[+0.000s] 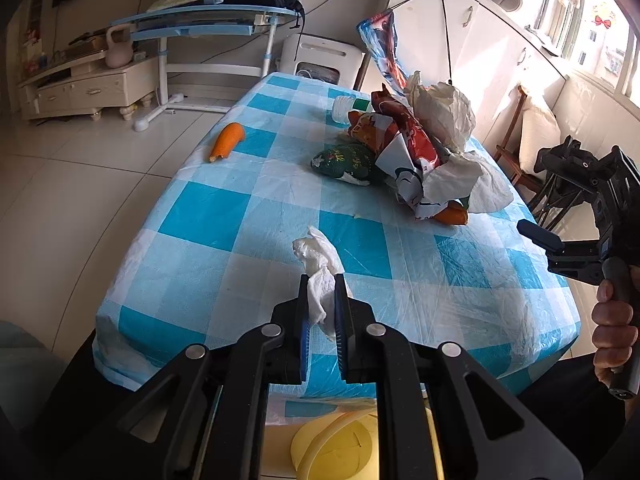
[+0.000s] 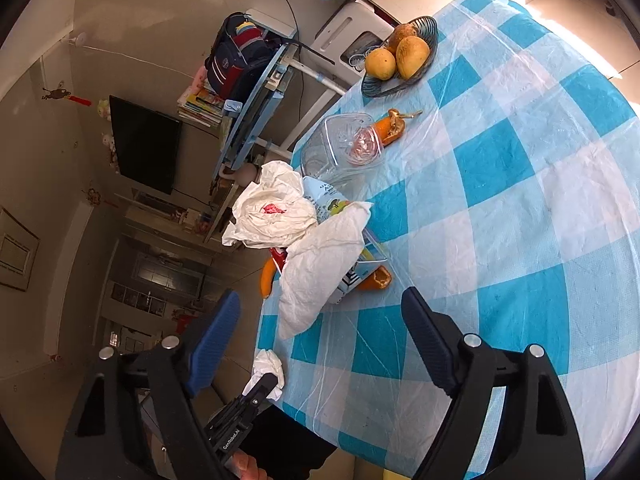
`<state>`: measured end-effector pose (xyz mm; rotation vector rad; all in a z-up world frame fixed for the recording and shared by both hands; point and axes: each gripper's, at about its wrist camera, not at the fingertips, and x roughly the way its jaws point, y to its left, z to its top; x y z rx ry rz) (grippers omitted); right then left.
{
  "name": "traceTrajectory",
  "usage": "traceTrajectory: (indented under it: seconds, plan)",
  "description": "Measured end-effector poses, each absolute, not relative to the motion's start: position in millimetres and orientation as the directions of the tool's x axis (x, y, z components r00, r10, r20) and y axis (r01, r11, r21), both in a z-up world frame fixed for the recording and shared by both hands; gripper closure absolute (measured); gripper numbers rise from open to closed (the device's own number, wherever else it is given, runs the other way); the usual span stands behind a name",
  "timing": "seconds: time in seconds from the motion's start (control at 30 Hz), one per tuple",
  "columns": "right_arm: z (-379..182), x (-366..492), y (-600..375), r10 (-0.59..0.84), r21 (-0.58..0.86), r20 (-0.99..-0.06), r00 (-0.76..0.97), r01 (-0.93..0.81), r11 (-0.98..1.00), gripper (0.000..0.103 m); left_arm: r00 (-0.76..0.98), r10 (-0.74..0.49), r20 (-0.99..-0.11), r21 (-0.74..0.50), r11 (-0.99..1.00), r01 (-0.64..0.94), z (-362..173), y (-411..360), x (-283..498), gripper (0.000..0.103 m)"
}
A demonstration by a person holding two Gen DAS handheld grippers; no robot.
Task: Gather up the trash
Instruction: 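Lift the tissue with the left tool while the right tool grasps a white plastic sheet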
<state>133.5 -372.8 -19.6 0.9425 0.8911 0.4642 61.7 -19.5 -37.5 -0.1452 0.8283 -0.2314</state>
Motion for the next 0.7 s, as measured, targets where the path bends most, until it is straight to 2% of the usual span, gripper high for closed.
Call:
traceTrajectory:
  seconds: [0.13, 0.17, 0.2, 0.23, 0.27, 0.3, 0.43, 0.7]
  plan:
    - [-24.8, 153.7, -367.2, 0.704, 0.866, -0.43, 0.565, 0.037, 0.499, 0.031, 0.654, -0.258, -0.711, -0.206, 0.966, 0.157, -38.1, -23.6, 60.4, 0.093]
    - [-25.1, 158.8, -365.0, 0.707, 0.868, -0.424, 0.566, 0.031, 0.495, 0.039, 0.656, -0.255, -0.71, -0.199, 0.967, 0.161, -37.7, -24.6, 60.1, 0.093]
    - [-25.3, 164.0, -361.8, 0.71, 0.87, -0.418, 0.567, 0.025, 0.493, 0.056, 0.658, -0.254, -0.709, -0.194, 0.967, 0.163, -37.2, -25.3, 59.6, 0.093]
    - [-25.1, 167.7, -360.1, 0.706, 0.868, -0.419, 0.571, 0.024, 0.496, 0.065, 0.659, -0.253, -0.708, -0.193, 0.967, 0.164, -37.0, -25.2, 59.7, 0.093]
    - [-23.8, 170.1, -358.6, 0.704, 0.868, -0.415, 0.577, 0.02, 0.496, 0.096, 0.66, -0.253, -0.708, -0.194, 0.967, 0.163, -37.1, -24.7, 59.7, 0.093]
    - [-22.3, 171.5, -358.1, 0.701, 0.868, -0.411, 0.583, 0.016, 0.496, 0.102, 0.66, -0.253, -0.708, -0.197, 0.967, 0.16, -37.1, -24.2, 59.9, 0.093]
    - [-0.6, 160.5, -361.9, 0.682, 0.857, -0.362, 0.635, -0.06, 0.511, 0.102, 0.661, -0.259, -0.704, -0.209, 0.966, 0.156, -36.6, -21.4, 60.0, 0.093]
    - [58.3, 110.9, -359.8, 0.692, 0.761, -0.352, 0.63, -0.237, 0.604, 0.102, 0.675, -0.32, -0.664, -0.26, 0.946, 0.193, -23.4, -17.9, 46.9, 0.093]
